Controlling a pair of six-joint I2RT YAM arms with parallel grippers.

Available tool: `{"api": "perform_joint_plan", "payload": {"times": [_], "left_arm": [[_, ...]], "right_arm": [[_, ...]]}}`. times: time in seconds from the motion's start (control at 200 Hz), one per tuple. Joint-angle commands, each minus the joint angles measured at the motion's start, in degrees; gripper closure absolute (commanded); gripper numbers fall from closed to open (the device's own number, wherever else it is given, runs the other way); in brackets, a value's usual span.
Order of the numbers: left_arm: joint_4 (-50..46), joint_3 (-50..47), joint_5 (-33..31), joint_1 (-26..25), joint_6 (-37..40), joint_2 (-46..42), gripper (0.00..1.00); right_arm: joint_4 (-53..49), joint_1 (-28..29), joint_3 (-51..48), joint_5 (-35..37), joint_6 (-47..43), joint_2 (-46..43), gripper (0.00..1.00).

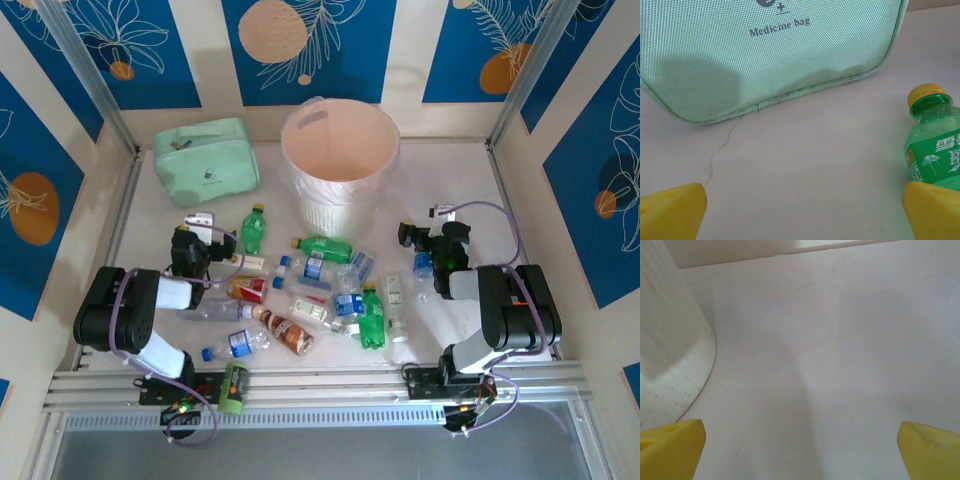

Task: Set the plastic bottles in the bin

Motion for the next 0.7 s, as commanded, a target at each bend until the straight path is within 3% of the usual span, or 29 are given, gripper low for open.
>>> {"api": "perform_joint_plan", "payload": {"times": [0.0,0.645,0.695], "left_arm": [[-0.01,1.09,1.35,0.75,0.75,0.25,0.00],[-0.19,1.17,1.44,0.76,0.66,0.20,0.00],[-0.39,1.27,0.26,0.69,0.63,-0.15,0.00]], "right_arm": [[1.05,0.00,0.94,-0.96,-0.78,-0.12,0.01],[1.27,-0.27,0.90,-1.36,-0.58,-0.27,0.01],[-2.14,-0.40,2.24,-0.42,0.05,-1.63,0.01]]}}
